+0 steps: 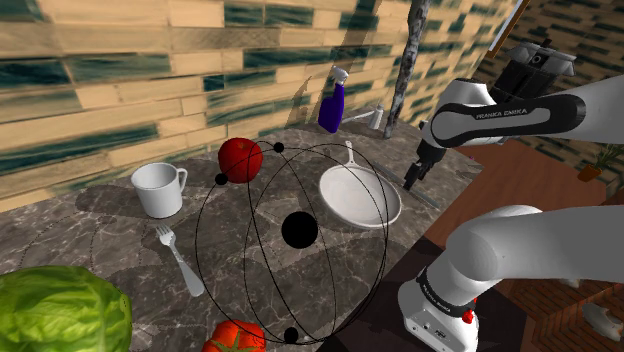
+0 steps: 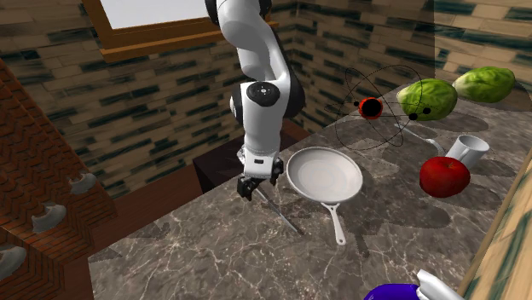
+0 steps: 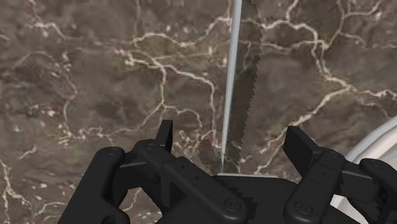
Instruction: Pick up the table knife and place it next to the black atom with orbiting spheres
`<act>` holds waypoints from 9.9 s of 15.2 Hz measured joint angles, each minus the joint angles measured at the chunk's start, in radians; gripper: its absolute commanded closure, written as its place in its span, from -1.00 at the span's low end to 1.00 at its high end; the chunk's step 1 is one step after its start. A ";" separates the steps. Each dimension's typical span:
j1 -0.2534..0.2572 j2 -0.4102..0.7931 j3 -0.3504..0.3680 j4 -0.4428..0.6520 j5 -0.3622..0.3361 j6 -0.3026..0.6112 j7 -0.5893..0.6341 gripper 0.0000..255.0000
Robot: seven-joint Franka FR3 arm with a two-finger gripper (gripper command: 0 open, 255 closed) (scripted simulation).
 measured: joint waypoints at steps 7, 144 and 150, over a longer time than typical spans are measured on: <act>-0.001 0.001 -0.001 -0.001 -0.001 0.003 0.000 1.00; 0.253 0.578 0.596 1.098 0.360 -0.539 0.561 1.00; 0.252 0.571 0.594 1.007 0.361 -0.455 0.556 1.00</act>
